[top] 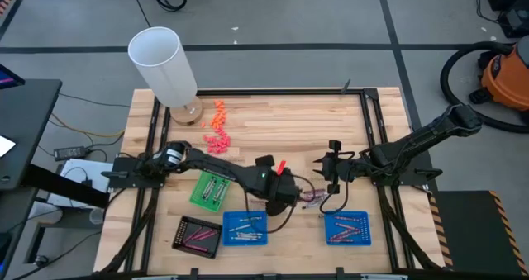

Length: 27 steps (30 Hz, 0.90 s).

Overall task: Sort crayons
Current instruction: Put the red crayon into the black basket

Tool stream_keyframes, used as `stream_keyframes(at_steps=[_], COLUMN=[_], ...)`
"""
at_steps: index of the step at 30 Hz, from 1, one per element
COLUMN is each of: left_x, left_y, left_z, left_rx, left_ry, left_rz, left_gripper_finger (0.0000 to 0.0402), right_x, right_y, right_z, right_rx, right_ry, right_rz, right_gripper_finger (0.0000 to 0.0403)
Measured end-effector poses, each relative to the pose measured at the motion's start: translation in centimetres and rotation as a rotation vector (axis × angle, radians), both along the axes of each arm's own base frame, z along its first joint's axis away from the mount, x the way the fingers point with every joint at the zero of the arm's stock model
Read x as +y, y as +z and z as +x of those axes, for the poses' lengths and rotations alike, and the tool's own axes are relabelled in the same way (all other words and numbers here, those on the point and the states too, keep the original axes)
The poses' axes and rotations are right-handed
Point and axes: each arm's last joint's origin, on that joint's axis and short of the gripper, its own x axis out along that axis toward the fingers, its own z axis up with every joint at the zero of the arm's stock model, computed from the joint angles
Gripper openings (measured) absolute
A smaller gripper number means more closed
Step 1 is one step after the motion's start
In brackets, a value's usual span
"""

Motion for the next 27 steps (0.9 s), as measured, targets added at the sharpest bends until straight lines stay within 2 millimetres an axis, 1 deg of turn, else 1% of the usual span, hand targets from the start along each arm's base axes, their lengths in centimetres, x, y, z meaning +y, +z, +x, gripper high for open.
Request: stream_keyframes(at_steps=[5,10,12,18,20,27], left_x=[-2.5,-4.7,-5.2,-6.4,-6.8,-7.4], left_y=[0.0,0.0,0.0,0.8,1.4,4.8], left_z=[-1.6,-3.0,-3.6,-5.5,-6.1,-8.5], left_rx=[0.042,0.074,0.1,0.167,0.172,0.123], left_ry=[0.015,0.013,0.012,0.019,0.01,0.036], left_rz=[0.061,0.075,0.087,0.119,0.118,0.121], left_gripper_finger=[0.0011,0.0011,0.0011,0.0011,0.0011,0.0011], right_x=[0.0,0.0,0.0,0.1,0.1,0.1], right_y=[0.1,0.1,0.1,0.2,0.2,0.0], right_z=[0.1,0.1,0.1,0.2,0.2,0.3], right_rx=[-0.017,-0.023,-0.023,-0.033,-0.036,-0.028], right_ry=[-0.015,-0.023,-0.022,-0.02,-0.019,-0.019], right_rz=[0.022,0.033,0.034,0.04,0.042,0.039], right_gripper_finger=[0.0145,0.0145,0.0145,0.0145,0.0145,0.0145])
